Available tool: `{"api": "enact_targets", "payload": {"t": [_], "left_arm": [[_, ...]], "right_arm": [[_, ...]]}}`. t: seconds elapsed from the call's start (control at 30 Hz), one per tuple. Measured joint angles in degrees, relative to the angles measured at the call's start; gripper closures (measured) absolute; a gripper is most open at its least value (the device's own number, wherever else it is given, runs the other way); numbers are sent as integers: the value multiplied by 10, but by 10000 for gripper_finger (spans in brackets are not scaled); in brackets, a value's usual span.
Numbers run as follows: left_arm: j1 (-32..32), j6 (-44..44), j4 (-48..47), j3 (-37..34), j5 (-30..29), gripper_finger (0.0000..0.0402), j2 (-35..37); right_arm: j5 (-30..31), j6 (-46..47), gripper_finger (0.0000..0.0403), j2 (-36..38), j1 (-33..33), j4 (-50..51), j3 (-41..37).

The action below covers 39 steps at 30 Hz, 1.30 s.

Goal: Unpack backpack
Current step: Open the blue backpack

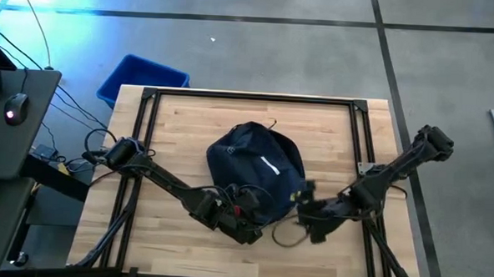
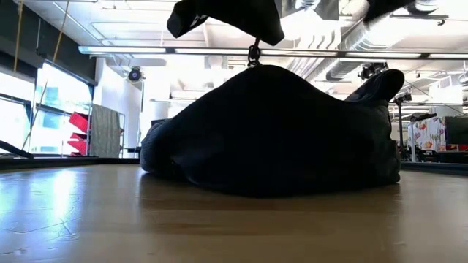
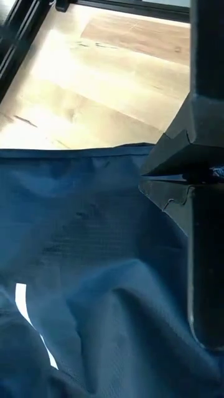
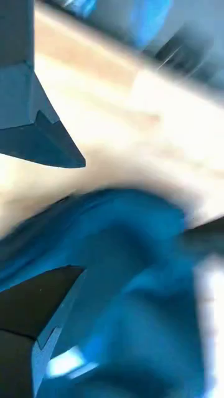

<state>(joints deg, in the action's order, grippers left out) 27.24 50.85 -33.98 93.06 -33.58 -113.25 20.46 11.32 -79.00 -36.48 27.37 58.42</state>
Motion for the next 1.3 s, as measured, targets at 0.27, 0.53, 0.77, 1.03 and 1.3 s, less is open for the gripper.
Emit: {"api": "enact_targets", "payload": {"t": [0.27,0.53,0.77,1.03,1.3], "left_arm": [[0,1,18,0,0,402,0],[-7,2,18,0,-1,402,0],[2,46,-43,0,0,402,0],[20,209,-241,-25,-18,402,-1],[23,313,-372,-71,-9,402,0]], "right_arm": [[22,-72,149,-135,30,-229,-47],[10,-55,175,-266,54,-296,-8],[33,11,371,-281,54,-233,9],[61,47,400,-231,27,-95,10],[55,58,402,-177,-6,11,8]]}}
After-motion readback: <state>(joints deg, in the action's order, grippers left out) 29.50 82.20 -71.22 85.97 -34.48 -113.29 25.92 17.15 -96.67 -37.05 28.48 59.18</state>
